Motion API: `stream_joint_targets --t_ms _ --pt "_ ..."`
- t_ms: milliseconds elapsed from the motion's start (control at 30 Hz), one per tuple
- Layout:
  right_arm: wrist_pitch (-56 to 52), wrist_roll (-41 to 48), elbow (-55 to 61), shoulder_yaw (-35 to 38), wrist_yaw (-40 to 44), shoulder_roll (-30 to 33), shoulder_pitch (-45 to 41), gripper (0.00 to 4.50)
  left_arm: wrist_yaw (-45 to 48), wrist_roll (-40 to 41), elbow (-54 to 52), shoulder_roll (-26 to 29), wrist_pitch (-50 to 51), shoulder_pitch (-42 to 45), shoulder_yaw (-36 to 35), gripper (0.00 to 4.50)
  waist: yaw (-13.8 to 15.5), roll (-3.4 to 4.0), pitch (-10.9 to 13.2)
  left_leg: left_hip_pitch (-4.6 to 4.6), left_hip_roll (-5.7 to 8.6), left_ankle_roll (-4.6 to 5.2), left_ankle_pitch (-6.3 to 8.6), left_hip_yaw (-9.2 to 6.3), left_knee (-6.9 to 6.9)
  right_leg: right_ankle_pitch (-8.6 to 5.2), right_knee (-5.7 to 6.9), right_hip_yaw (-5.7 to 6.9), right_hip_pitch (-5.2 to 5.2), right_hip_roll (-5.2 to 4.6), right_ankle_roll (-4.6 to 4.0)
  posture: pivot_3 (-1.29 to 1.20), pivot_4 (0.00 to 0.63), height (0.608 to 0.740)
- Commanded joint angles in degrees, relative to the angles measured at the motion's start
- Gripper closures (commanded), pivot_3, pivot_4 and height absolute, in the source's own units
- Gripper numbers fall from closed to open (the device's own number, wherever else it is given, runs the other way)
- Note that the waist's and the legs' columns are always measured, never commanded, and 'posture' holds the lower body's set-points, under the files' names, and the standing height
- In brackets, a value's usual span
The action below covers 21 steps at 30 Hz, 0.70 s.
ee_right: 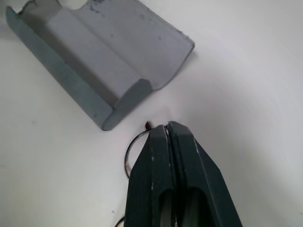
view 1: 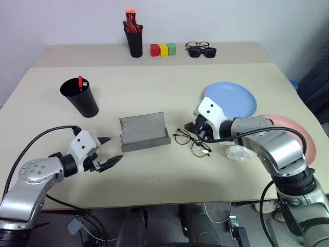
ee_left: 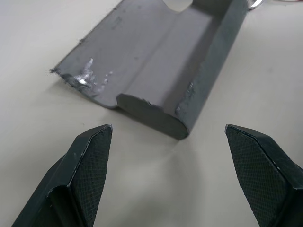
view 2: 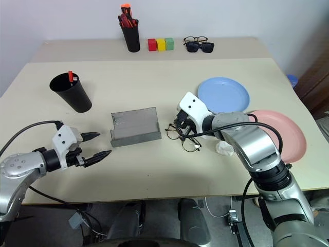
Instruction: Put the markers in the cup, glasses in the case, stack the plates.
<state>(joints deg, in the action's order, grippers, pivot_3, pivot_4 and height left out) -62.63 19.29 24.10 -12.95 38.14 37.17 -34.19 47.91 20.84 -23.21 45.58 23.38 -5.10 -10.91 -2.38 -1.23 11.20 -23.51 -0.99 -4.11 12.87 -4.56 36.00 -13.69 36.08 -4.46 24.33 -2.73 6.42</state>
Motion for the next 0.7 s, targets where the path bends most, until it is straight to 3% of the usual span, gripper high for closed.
stream_joint_targets --t_ms 33,100,233,700 --pt "-3.94 0.69 2.57 1.79 -1.26 1.42 1.89 3.98 -0.13 0.19 -3.07 -0.13 -0.42 0.34 0.46 0.57 -0.04 0.0 0.0 0.0 0.0 0.0 0.0 0.0 -0.01 0.0 0.0 0.0 0.0 0.0 0.0 0.0 0.15 0.74" --pt "-6.07 0.34 3.77 1.47 -2.56 1.6 3.31 3.27 -0.38 0.2 -3.83 -0.52 -0.13 0.54 1.36 0.57 -0.08 0.0 0.0 0.01 0.0 0.0 0.0 0.0 -0.02 0.0 0.02 0.0 0.0 0.01 0.0 0.0 0.15 0.74" --pt "-7.86 0.14 4.18 1.58 -4.44 0.76 3.72 1.3 -0.45 0.36 -4.24 -0.87 0.21 0.87 2.03 0.57 -0.35 0.02 0.01 0.03 -0.01 0.0 0.0 0.01 0.0 0.01 0.03 -0.01 0.01 0.02 -0.01 0.0 0.15 0.74" --pt "-8.91 0.05 1.34 0.83 -8.15 -2.8 3.42 1.3 -0.65 0.33 -4.4 -1.13 0.12 1.05 3.5 0.57 -0.2 0.01 0.0 0.04 -0.02 0.0 0.0 0.01 -0.01 0.01 0.03 -0.01 0.01 0.03 -0.01 0.0 0.15 0.74"
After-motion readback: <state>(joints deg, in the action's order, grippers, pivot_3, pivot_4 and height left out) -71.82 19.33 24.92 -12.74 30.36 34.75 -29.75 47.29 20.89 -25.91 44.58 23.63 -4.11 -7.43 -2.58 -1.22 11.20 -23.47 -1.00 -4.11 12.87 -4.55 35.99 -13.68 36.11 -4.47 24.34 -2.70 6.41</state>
